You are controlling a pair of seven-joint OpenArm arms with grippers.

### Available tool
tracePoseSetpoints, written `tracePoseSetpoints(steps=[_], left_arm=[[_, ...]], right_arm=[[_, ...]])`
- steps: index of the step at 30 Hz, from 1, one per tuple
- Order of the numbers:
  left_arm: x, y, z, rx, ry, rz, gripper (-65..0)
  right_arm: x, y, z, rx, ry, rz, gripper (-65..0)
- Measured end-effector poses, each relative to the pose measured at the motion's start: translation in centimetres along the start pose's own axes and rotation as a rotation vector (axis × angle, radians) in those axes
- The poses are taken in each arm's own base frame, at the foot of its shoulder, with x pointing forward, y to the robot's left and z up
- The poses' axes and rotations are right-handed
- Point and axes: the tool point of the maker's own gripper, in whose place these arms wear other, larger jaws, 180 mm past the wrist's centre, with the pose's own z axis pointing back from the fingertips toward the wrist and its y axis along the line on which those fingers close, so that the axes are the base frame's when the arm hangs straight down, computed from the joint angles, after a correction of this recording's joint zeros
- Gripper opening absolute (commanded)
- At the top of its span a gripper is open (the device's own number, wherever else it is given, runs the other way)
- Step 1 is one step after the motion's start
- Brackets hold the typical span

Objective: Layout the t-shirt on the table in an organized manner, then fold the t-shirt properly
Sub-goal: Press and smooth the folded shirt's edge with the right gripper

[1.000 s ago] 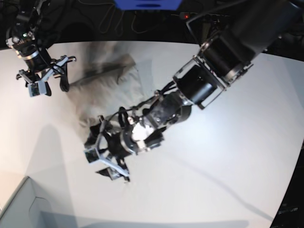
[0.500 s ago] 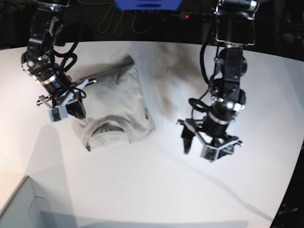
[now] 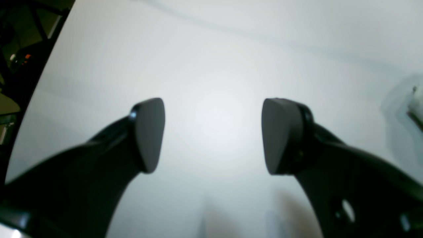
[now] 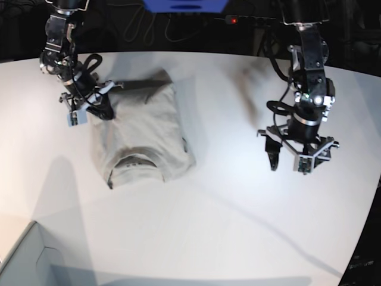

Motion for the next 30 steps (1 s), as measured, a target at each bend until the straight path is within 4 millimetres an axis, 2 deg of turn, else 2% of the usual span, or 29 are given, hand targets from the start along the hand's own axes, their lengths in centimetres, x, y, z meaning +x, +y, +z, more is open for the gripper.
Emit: tracePoseSetpoints(steps=[5,10,13,16,18,22,27,30], left_arm=[[-0.3,1.7,0.3,0.046,0.007,0.014,-20.9],[-1.4,1.8,0.8,0.051,0.029,0.02,-20.9],[-2.2,1.6,1.2,0.048,0.046,0.021,-21.0],[-3.4,1.4,2.0,0.044,0.076,0.017,-21.0],[-3.8,1.3,2.8,0.043,0.081,0.015,-21.0],[-4.7,0.8,4.2,0.039,0.101,0.012,-21.0],[-6.0,0.6,5.4,0.034,0.13,0.007,-21.0],[-7.1,0.4,6.1,0.029,0.156,0.005,-21.0]], right_arm=[[-0.4,0.1,0.1,0.002,-0.002,-0.019,-65.0],[-0.2,0.8,1.5,-0.021,0.016,0.027,-65.0],[3.0,1.3,3.2,-0.052,-0.066,0.08,-65.0],[6.9,2.7,4.2,-0.052,-0.183,0.119,-65.0],[7.7,3.5,4.6,-0.047,-0.209,0.126,-65.0],[5.4,4.8,4.7,-0.02,-0.139,0.121,-65.0],[4.3,10.8,3.5,0.138,-0.124,0.131,-65.0],[3.9,12.0,2.8,0.178,-0.122,0.114,-65.0]])
